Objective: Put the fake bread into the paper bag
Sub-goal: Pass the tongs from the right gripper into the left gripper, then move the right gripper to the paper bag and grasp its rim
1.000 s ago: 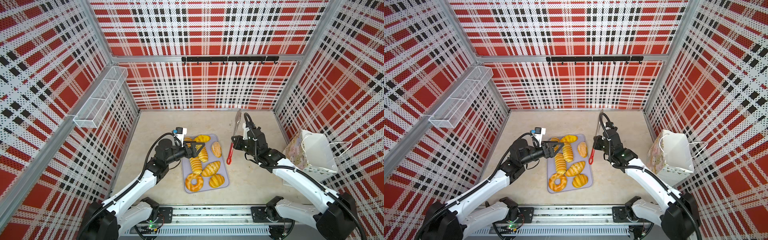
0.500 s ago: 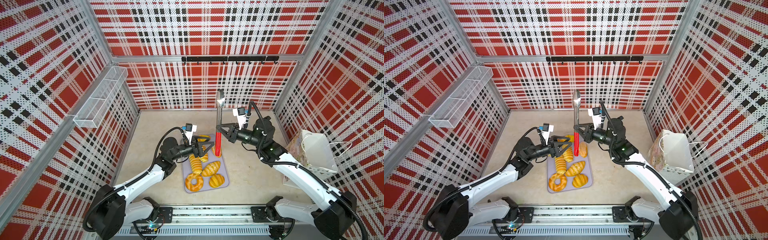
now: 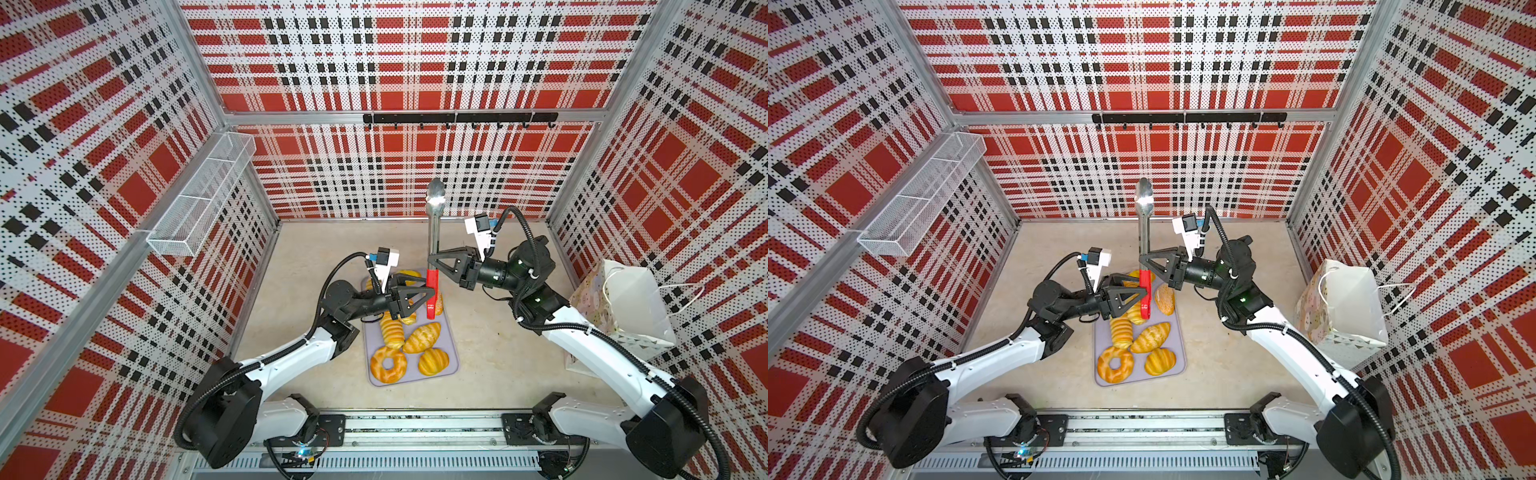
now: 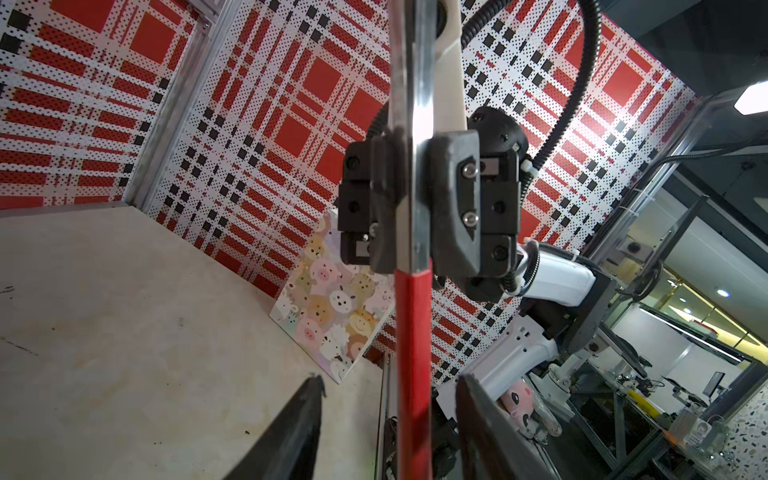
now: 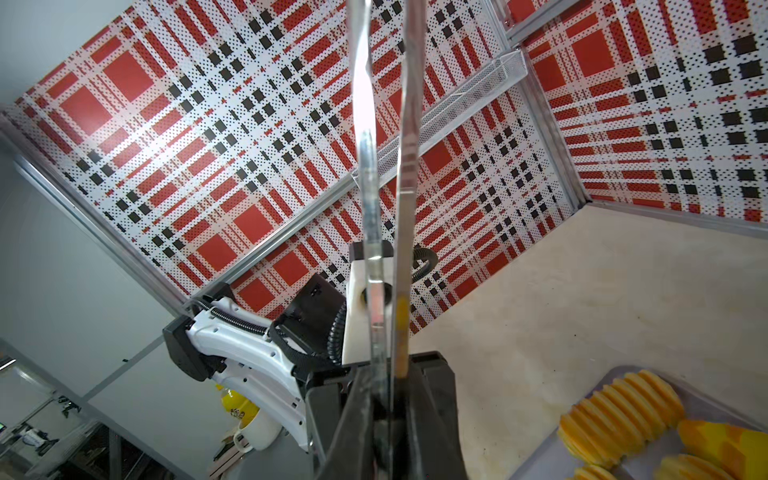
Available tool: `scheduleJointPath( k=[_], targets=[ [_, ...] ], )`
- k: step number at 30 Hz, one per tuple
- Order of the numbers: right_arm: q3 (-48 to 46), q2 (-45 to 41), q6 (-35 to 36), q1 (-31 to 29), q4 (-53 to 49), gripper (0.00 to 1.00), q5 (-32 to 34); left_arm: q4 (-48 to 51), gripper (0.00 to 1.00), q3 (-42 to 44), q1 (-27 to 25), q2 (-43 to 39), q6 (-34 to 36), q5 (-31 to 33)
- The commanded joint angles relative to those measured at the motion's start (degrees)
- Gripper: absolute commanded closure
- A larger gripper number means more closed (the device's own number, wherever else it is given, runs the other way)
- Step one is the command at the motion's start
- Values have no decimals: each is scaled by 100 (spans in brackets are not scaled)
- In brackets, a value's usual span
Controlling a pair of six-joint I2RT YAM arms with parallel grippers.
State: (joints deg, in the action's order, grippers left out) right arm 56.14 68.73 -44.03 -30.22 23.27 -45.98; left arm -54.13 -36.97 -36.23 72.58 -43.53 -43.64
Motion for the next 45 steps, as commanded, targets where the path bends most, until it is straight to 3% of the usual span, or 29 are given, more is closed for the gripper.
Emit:
scheduleJointPath(
  k=[1,8,10,11,13,14,15,17,19,21,24,26,28,32,38,45],
  targets=[
    [-52,31,-268,4,647,90,-210,-255,55,-185,-67,35,46,-88],
    [-94,56,-257,-9,620,88,-90,-334,88,-240,-86,58,-2,-168],
    [-37,13,-58,-6,292,78,113,-334,99,-272,-57,71,-65,-167],
    [19,-22,106,-9,59,72,244,-341,100,-280,-35,85,-148,-148],
    [195,-140,578,25,-730,42,717,-361,100,-310,105,102,-422,-103],
    [273,-205,754,74,-1070,36,921,-361,100,-327,196,91,-572,-130],
    [419,-337,1000,187,-1685,26,1305,-361,100,-345,338,70,-776,-206],
    [659,-636,1477,429,-2730,16,2044,-342,100,-314,661,-52,-1110,-381],
    [1063,-1100,2063,525,-4027,15,3715,-6,100,-229,1098,-334,-1198,-515],
    [1414,-1489,2296,525,-4996,15,5464,1046,100,-240,1499,-681,-692,-527],
    [2161,-1555,2197,527,-6454,19,7780,3264,100,-564,1834,-1094,896,-54],
    [2717,-1286,2054,533,-7450,18,8699,4116,100,-782,1919,-1157,1512,202],
    [3081,-1069,1899,535,-8147,18,9232,4257,100,-787,1957,-1199,1626,216],
    [3398,-902,1699,812,-8902,17,9530,4161,100,-721,1989,-1169,1567,68],
    [2854,-993,1979,2340,-8791,16,7996,4122,100,-679,2164,-1140,1549,-239],
    [2389,-858,2271,2938,-8572,16,8054,3982,100,-532,2154,-1176,1479,-329]
  ],
)
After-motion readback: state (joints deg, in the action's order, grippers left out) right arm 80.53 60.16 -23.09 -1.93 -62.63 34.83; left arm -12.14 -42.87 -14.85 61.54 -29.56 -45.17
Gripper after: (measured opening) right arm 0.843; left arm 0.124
